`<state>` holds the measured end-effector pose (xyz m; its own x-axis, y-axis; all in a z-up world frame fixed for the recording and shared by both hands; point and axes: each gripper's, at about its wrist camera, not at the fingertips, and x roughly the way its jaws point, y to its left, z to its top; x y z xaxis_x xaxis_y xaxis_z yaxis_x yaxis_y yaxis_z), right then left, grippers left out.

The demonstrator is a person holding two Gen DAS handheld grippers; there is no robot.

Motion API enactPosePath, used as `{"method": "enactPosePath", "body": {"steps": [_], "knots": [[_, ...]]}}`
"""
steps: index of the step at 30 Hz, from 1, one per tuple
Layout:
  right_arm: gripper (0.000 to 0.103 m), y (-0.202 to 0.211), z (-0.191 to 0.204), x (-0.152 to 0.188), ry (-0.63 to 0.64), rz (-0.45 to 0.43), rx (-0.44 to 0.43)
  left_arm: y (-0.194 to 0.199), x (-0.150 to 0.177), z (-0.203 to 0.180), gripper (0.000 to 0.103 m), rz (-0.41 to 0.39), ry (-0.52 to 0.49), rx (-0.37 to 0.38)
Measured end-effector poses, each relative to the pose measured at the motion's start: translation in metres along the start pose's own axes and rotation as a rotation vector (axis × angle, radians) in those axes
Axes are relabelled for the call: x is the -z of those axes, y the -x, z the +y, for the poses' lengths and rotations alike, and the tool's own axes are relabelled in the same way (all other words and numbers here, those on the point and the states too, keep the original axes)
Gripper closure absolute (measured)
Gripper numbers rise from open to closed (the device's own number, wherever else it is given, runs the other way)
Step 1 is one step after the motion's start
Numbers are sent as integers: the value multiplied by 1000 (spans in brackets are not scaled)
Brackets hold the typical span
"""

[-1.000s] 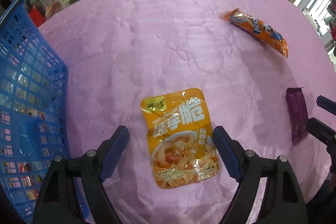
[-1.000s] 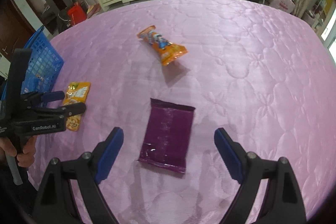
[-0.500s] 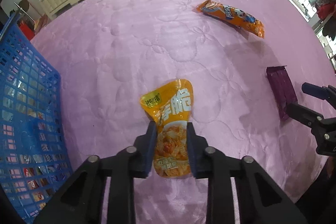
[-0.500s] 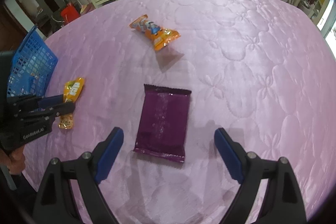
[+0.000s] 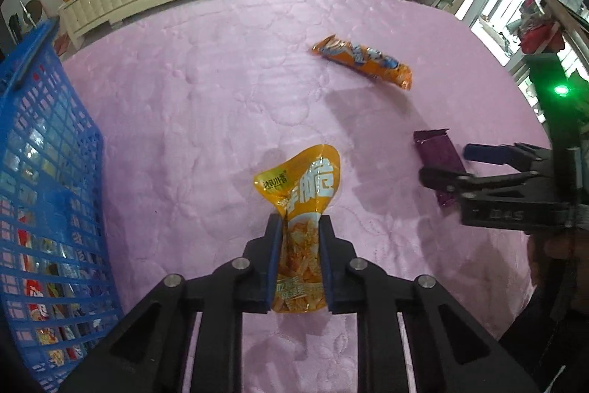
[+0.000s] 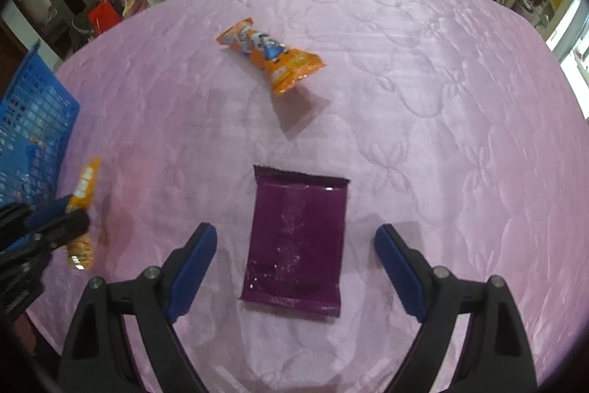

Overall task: Organize snacks
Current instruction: 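Grasp the purple wrapper with the right tool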

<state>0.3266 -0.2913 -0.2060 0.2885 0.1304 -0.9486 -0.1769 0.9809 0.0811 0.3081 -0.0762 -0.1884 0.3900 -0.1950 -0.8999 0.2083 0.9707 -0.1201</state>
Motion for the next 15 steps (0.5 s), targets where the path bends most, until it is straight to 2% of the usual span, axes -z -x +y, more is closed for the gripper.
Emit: {"method": "enactPosePath", "body": {"steps": [4,7,8,15], "knots": [[20,-3,12,-4,26,-5,54,0,-4,-1,85,-15,-19,-2],[36,-4,21,-3,65,-23,85,6,-3,2,85,-28,-9,14],[50,-1,21,-2,66,-33,84,9,-1,2,85,-29,-6,17],[51,21,21,10,62,-44,9,38,6,-1,85,-78,-13,15]]}}
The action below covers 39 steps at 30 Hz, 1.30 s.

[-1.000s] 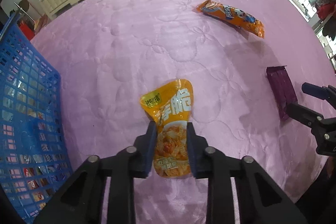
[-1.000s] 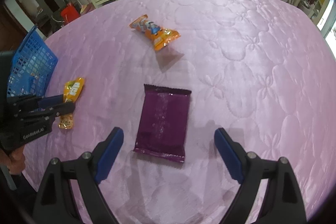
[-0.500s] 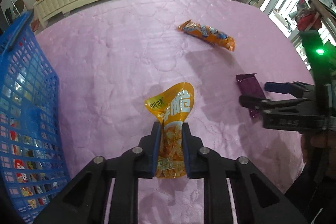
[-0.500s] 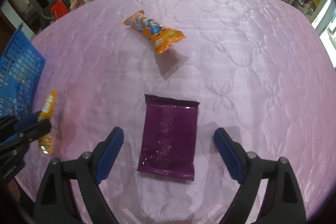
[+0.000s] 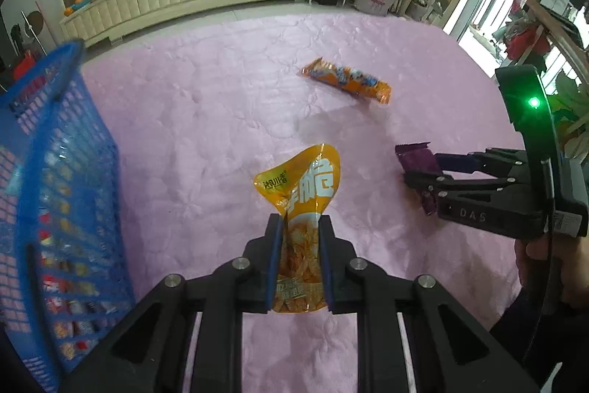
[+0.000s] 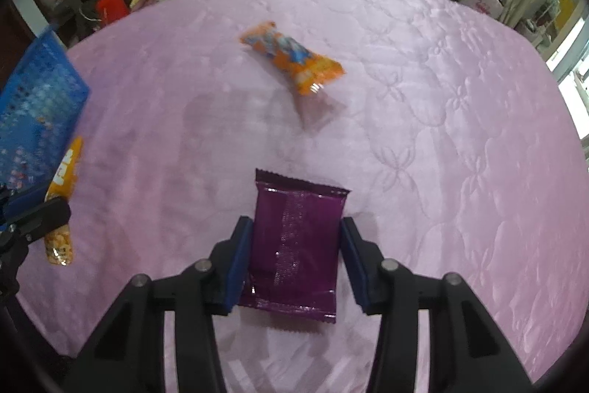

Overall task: Organize snacks
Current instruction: 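Carry the yellow pack and purple wrapper over the basket with both tools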

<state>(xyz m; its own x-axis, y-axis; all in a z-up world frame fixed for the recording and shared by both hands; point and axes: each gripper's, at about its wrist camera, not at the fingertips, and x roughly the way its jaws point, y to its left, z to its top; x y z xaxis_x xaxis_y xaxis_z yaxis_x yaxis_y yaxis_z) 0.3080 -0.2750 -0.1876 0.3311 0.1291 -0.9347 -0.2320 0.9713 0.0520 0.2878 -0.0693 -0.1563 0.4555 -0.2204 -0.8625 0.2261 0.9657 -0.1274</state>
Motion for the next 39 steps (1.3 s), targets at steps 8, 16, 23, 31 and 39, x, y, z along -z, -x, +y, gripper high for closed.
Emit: {"method": "enactPosePath", "body": {"steps": [8,16,23,31,39], "knots": [[51,75,48,-5,81,-126,-101,78,2,15,85,-112,22,-28],[51,143,108,-16,155,-265,-206,146,15,49,85,-201,50,-99],[51,170,163,-25,256,-321,-261,182,32,90,85,-247,104,-135],[51,168,221,-37,335,-321,-282,205,43,137,85,-270,148,-164],[51,132,273,-44,406,-240,-275,181,55,175,85,-229,200,-158]]}}
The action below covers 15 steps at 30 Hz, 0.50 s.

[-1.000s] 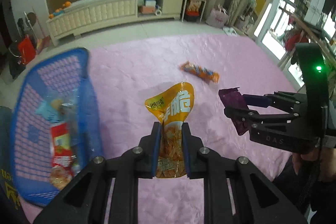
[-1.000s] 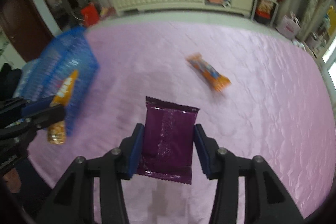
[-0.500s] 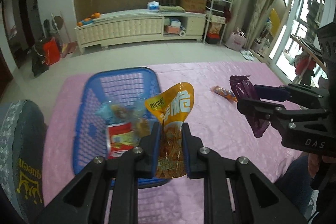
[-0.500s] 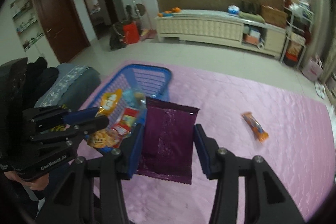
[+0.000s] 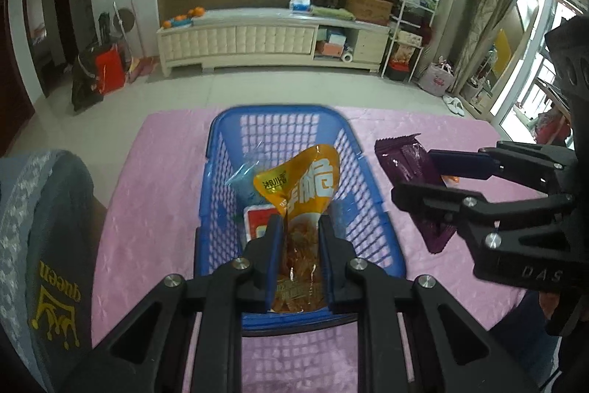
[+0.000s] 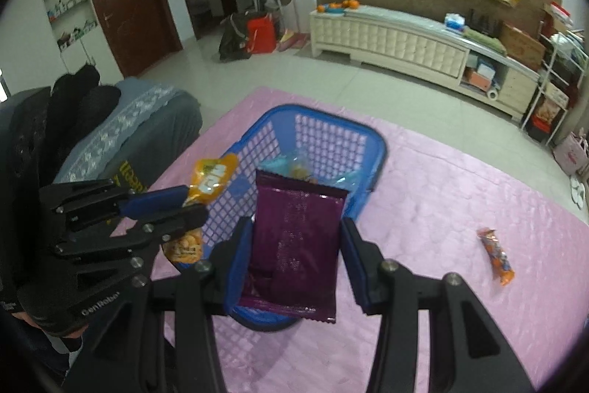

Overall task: Organize snacks
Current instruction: 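Carry the yellow pack and purple wrapper over the basket with both tools, then open the left tool to drop the yellow pack while the right tool releases the wrapper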

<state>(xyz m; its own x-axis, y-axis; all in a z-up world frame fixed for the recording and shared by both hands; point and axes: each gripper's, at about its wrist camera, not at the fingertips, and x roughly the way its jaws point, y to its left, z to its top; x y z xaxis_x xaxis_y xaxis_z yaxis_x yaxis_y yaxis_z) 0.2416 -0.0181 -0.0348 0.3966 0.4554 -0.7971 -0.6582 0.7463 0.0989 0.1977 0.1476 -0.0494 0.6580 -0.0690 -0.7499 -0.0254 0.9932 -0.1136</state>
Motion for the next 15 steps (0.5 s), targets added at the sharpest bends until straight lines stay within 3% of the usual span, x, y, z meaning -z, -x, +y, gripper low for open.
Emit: {"method": "enactPosePath", "body": {"steps": [11,15], "knots": [[51,-45,21,5,41,126,49,-29,14,25,85,56,49,27],[49,-47,26,9,68,153,114,-34,17,29,85,66,55,34]]}}
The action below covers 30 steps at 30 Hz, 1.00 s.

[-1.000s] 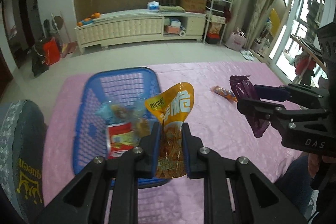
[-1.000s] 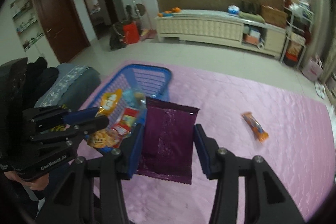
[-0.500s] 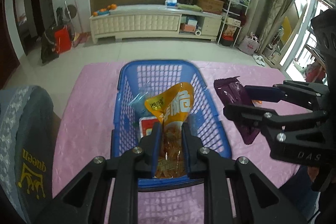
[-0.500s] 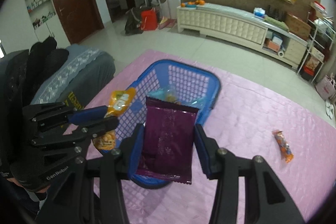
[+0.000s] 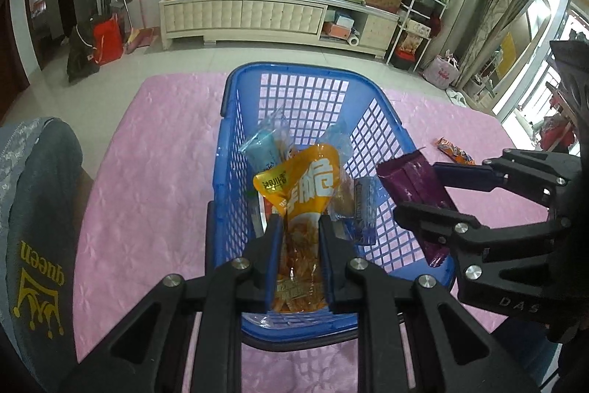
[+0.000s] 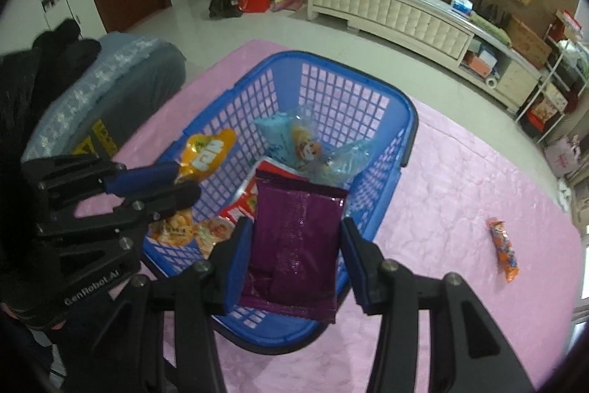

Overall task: Organize snacks
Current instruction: 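Open the left tool to drop the yellow pack while the right tool releases the wrapper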

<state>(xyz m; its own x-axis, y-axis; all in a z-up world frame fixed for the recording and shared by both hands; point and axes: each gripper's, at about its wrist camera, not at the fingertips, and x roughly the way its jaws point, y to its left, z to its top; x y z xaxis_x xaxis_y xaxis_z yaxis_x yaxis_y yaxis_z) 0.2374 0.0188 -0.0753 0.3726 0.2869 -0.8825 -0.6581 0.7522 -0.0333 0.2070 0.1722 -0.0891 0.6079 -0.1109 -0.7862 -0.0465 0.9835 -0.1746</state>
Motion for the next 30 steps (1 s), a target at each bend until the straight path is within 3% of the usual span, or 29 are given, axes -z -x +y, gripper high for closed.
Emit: {"method": "enactPosePath", "body": {"steps": [1,4,5,22,25,27,30], "knots": [[45,-2,2,-1,4,10,18,-1,0,0,85,2,1,3],[18,-5,3,-1,20,33,76,-1,-1,-3,85,8,-4,7],[15,-4,3,0,24,29,99,-2,-1,-3,85,9,-6,9],[13,-13,-26,4,-87,5,78,-25,-11,1,81,58,-40,5],[13,-19,-30,4,-97,12,76,-28,-14,0,65,48,-51,0],[13,-23,-33,4,-111,17,66,-29,-15,-1,47,42,-53,-12],[13,-24,-37,7,-130,16,46,-26,-14,-2,42,33,-71,-28]]}}
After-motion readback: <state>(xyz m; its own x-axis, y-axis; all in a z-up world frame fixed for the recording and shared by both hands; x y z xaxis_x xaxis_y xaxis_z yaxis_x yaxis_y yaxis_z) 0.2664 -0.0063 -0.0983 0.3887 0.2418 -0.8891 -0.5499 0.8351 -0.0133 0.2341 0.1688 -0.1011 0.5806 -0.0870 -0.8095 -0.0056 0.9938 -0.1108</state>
